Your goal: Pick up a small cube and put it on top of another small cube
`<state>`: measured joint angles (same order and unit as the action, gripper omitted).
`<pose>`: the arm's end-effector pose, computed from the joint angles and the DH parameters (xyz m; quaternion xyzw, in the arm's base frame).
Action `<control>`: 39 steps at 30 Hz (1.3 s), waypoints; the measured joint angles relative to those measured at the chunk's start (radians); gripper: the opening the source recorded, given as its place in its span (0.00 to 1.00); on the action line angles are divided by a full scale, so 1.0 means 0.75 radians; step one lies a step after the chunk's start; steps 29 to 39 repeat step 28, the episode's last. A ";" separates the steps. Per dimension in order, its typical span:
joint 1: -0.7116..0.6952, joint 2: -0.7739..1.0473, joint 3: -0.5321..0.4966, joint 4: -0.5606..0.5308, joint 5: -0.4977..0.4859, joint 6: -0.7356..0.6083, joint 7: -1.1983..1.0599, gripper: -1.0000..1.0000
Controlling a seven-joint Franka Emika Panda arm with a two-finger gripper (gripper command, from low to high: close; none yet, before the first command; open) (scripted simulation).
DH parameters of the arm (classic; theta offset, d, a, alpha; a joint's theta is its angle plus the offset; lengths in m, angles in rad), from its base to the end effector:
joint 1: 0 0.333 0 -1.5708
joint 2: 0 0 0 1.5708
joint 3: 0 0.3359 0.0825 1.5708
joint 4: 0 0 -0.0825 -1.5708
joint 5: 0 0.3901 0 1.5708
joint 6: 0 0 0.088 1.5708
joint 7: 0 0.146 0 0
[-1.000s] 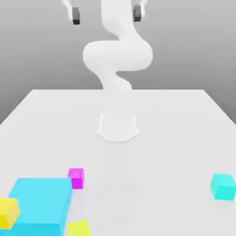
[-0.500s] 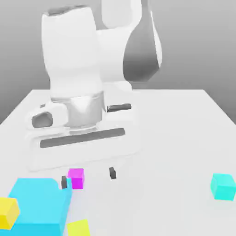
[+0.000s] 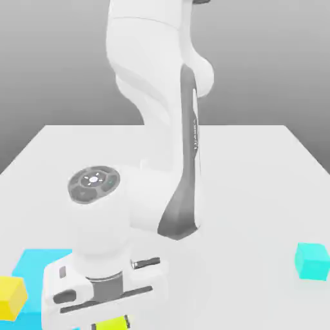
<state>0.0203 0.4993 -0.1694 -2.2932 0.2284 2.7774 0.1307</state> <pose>0.5230 -0.0931 0.1070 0.9721 -0.2345 -0.0002 0.0001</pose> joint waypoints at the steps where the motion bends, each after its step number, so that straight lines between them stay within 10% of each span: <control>1: -0.006 0.018 0.008 0.004 0.006 0.014 -0.005 0.00; 7: 0.066 -0.199 -0.041 -0.051 -0.090 -0.148 0.060 0.00; 24: 0.695 -0.371 0.449 -0.268 -0.418 -0.091 0.150 0.00; 25: 0.709 -0.331 0.440 -0.266 -0.439 -0.053 0.165 1.00; 39: 0.709 -0.331 0.440 -0.266 -0.439 -0.053 0.165 1.00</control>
